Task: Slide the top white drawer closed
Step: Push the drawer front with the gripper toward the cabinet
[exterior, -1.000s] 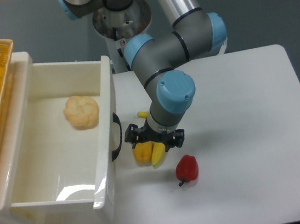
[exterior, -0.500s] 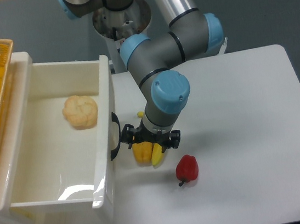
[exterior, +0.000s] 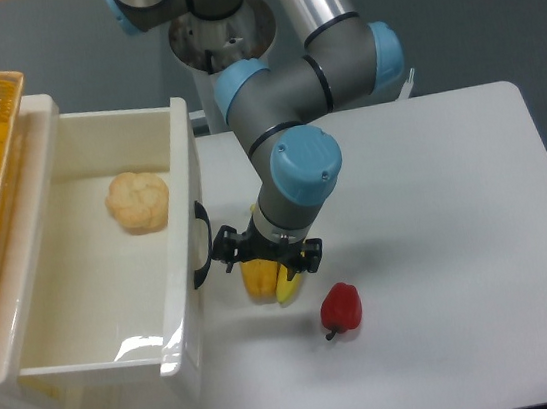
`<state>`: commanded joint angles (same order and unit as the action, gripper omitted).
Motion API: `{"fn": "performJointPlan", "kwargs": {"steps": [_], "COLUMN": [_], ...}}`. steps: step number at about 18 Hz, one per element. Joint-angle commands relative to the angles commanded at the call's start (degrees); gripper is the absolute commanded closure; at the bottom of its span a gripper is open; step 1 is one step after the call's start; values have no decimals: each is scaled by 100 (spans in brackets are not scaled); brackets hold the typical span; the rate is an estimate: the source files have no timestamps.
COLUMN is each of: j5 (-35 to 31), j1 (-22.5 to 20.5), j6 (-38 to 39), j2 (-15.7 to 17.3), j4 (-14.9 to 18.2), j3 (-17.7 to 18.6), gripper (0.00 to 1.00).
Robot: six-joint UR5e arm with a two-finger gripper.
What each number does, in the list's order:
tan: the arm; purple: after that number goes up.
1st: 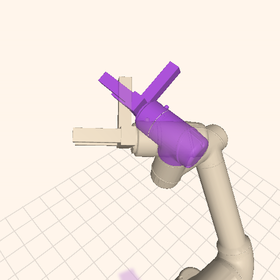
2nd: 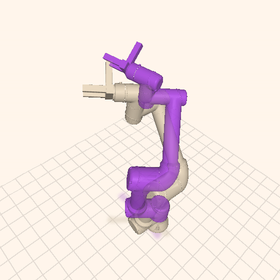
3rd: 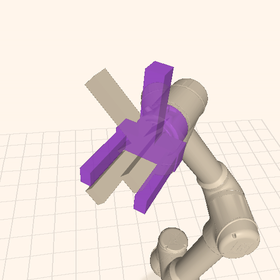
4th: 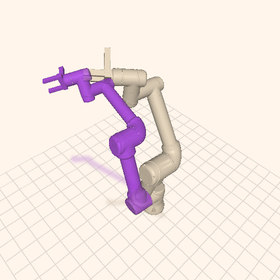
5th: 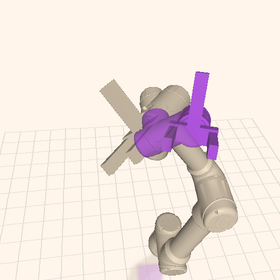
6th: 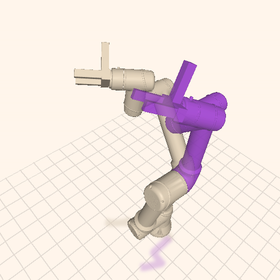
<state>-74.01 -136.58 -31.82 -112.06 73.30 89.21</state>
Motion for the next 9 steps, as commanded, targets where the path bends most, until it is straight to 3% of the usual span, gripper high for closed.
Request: {"fn": "performJointPlan", "kwargs": {"steps": [9], "j5": [9], "j1": [141], "j6": [26], "j2": [44], "j4": [0], "j3": [0], "gripper": [0]}}
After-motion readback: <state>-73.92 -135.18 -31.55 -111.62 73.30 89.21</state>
